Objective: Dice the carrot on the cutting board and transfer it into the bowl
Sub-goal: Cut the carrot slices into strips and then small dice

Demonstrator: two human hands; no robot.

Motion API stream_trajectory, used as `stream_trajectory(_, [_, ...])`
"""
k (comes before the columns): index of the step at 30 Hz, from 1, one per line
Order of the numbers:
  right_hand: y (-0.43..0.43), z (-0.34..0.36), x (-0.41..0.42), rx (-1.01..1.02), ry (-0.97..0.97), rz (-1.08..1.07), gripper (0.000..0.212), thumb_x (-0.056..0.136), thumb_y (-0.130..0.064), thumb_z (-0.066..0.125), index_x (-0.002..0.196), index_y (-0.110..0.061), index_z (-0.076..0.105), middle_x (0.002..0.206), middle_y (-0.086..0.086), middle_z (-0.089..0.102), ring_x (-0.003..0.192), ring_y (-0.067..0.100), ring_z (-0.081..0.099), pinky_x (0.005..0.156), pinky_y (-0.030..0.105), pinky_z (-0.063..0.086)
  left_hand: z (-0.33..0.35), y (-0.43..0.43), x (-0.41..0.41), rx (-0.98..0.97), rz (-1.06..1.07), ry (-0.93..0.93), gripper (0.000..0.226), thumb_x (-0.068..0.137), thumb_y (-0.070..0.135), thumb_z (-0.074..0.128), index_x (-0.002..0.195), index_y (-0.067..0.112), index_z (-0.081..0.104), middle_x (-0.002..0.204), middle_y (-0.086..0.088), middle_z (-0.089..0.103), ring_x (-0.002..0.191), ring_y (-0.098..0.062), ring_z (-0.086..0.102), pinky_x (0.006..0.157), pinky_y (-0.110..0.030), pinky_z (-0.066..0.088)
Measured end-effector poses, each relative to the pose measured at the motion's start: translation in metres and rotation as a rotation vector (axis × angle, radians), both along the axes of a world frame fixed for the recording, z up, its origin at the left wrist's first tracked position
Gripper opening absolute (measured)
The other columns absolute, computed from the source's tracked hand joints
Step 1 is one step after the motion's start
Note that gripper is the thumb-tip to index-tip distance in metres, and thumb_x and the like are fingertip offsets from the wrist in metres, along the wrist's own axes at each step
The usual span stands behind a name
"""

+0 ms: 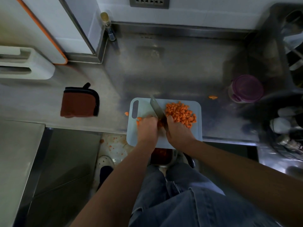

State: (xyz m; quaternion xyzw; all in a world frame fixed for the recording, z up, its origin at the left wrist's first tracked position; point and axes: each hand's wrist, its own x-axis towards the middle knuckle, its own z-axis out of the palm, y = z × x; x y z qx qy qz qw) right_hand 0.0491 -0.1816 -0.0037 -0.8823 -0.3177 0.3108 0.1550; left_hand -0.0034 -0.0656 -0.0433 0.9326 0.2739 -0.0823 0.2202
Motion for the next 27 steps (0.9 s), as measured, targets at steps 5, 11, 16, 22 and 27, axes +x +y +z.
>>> stream_trajectory(5, [0.001, -0.007, -0.004, -0.052, -0.022, 0.005, 0.037, 0.095, -0.01, 0.045, 0.129, -0.009, 0.03, 0.094, 0.012, 0.061, 0.084, 0.031, 0.063, 0.073, 0.045, 0.052, -0.001, 0.001, 0.0, -0.005, 0.001, 0.004, 0.017, 0.089, 0.004, 0.053, 0.091, 0.015, 0.066, 0.093, -0.005, 0.064, 0.086, -0.024, 0.06, 0.088, -0.039, 0.048])
stream_trajectory(11, [0.007, -0.008, 0.0, -0.042, -0.027, -0.016, 0.031, 0.096, -0.012, 0.045, 0.123, -0.013, 0.031, 0.089, 0.011, 0.062, 0.08, 0.031, 0.063, 0.071, 0.048, 0.054, 0.002, 0.001, -0.001, -0.006, 0.005, -0.012, 0.016, 0.091, 0.006, 0.052, 0.093, 0.013, 0.066, 0.095, -0.004, 0.063, 0.087, -0.023, 0.06, 0.085, -0.035, 0.047])
stream_trajectory(16, [0.005, 0.0, 0.007, 0.028, -0.04, -0.059, 0.026, 0.098, -0.016, 0.04, 0.124, -0.012, 0.034, 0.078, 0.007, 0.056, 0.073, 0.029, 0.06, 0.062, 0.04, 0.046, 0.005, 0.004, -0.002, -0.07, 0.026, -0.029, 0.016, 0.09, 0.01, 0.056, 0.095, 0.014, 0.071, 0.097, -0.004, 0.066, 0.089, -0.023, 0.062, 0.085, -0.033, 0.048])
stream_trajectory(22, [0.002, 0.003, 0.004, 0.044, -0.028, -0.015, 0.021, 0.098, -0.018, 0.041, 0.118, -0.015, 0.037, 0.078, 0.003, 0.056, 0.07, 0.023, 0.059, 0.066, 0.044, 0.053, 0.008, 0.007, -0.007, -0.068, 0.084, -0.037, 0.015, 0.091, 0.012, 0.054, 0.09, 0.013, 0.069, 0.092, -0.005, 0.069, 0.084, -0.02, 0.062, 0.071, -0.024, 0.038])
stream_trajectory(27, [0.004, -0.001, -0.003, 0.01, 0.001, -0.029, 0.024, 0.096, -0.013, 0.044, 0.118, -0.011, 0.036, 0.081, 0.009, 0.057, 0.076, 0.03, 0.062, 0.069, 0.048, 0.054, 0.003, 0.003, -0.002, -0.077, 0.121, -0.019, 0.02, 0.089, 0.009, 0.054, 0.084, 0.014, 0.073, 0.083, -0.007, 0.071, 0.077, -0.024, 0.063, 0.084, -0.035, 0.05])
